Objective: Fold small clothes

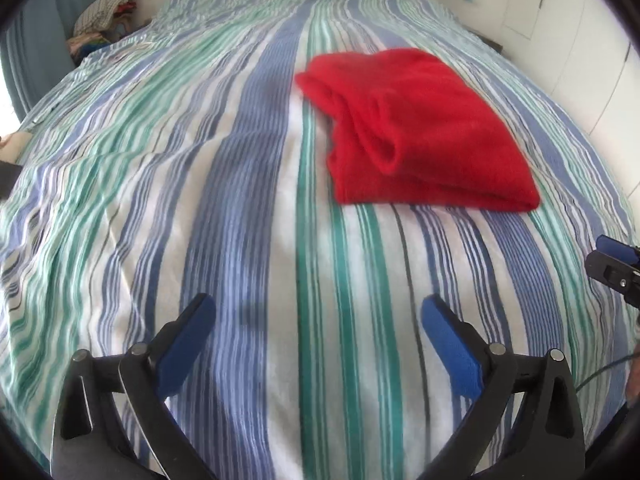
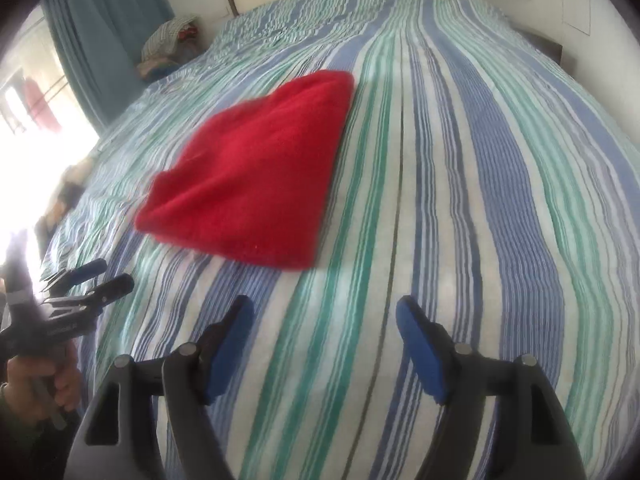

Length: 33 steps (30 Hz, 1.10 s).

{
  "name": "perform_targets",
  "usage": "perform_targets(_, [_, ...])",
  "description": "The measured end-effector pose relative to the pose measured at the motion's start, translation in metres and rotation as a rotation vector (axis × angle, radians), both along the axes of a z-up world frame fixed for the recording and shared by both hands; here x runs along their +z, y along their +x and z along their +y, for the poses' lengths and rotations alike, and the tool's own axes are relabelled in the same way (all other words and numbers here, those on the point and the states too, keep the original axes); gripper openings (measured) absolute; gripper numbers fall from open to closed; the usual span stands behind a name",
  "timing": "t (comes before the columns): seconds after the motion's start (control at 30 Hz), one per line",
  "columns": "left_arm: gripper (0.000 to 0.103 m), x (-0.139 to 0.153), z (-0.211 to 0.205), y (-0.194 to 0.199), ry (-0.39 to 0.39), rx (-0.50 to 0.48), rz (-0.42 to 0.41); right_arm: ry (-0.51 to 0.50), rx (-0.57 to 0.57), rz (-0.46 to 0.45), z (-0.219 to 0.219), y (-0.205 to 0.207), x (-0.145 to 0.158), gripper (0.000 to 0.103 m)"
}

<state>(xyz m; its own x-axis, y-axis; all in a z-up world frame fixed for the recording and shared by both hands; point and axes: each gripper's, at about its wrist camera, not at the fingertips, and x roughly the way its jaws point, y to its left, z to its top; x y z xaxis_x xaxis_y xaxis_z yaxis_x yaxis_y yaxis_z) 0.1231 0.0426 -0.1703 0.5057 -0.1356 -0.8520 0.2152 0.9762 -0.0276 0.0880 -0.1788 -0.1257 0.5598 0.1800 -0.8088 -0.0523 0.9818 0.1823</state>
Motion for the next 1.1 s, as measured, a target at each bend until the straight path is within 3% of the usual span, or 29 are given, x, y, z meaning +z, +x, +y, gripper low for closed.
perform_targets(0.03, [0.102,-0.009,-0.005,0.002,0.023,-0.018,0.030,-0.013,-0.014,-0.009,0.002,-0.011,-0.002,0.096])
perform_targets(0.1, [0.103,-0.019,-0.012,0.001,0.082,-0.020,0.021,-0.049,-0.046,-0.015,0.009,-0.025,-0.008,0.103])
perform_targets(0.27, [0.103,-0.018,-0.009,-0.002,0.071,-0.013,0.018,-0.151,-0.064,0.039,0.017,-0.031,-0.047,0.103])
perform_targets(0.6, [0.103,-0.026,-0.009,0.000,0.045,0.016,0.015,-0.222,-0.048,0.030,0.024,-0.035,-0.056,0.103])
perform_targets(0.77, [0.103,-0.027,-0.006,0.000,0.018,0.014,-0.020,-0.209,-0.069,0.022,0.024,-0.036,-0.056,0.103])
perform_targets(0.83, [0.103,-0.028,-0.010,0.004,0.048,0.005,-0.008,-0.189,-0.079,0.033,0.022,-0.034,-0.055,0.103])
perform_targets(0.97, [0.103,-0.004,-0.012,0.000,0.088,0.016,-0.020,-0.168,-0.085,0.084,0.019,-0.025,-0.042,0.103])
perform_targets(1.1, [0.103,0.056,-0.006,-0.023,0.032,0.016,-0.128,-0.196,-0.122,0.024,0.024,-0.030,0.010,0.103])
